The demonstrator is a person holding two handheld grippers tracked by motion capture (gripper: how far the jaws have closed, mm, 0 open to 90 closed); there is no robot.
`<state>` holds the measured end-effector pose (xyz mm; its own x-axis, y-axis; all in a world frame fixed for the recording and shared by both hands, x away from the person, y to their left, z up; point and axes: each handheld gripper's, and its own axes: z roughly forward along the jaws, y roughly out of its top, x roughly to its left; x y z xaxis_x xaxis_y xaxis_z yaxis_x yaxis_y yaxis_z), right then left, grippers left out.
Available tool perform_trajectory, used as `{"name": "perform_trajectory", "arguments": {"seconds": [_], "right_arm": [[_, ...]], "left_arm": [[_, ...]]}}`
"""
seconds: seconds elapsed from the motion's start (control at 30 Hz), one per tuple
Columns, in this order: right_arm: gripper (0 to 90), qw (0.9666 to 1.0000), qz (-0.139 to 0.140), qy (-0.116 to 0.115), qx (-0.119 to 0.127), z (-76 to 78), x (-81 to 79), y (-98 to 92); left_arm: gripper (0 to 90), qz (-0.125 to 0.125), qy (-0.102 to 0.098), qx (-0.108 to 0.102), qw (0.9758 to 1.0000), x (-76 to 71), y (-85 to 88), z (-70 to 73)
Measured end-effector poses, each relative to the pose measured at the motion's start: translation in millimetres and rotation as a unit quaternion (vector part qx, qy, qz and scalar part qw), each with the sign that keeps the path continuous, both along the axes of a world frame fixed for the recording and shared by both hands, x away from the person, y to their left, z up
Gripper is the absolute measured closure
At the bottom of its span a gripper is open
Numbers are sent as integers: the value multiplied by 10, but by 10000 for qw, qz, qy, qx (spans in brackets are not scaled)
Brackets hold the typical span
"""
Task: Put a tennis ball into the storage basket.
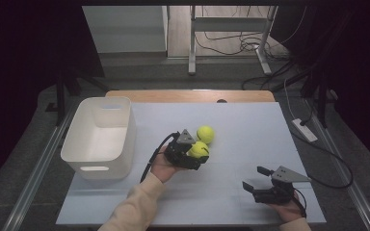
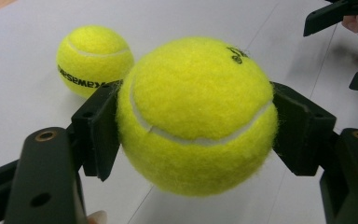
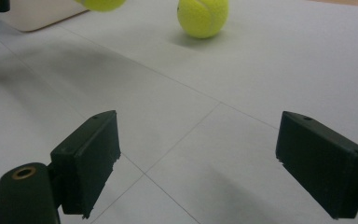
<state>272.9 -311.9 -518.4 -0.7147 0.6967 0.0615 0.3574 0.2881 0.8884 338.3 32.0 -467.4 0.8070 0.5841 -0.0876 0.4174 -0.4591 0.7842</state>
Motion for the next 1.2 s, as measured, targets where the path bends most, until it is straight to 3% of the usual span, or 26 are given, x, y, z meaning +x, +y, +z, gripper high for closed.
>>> {"name": "perform_trajectory", "arguments": {"seconds": [1.2], "right_arm": [[136, 10000, -27, -27, -1, 3, -1, -3]], "left_arm": [[268, 183, -226, -351, 9990, -61, 195, 161]]}}
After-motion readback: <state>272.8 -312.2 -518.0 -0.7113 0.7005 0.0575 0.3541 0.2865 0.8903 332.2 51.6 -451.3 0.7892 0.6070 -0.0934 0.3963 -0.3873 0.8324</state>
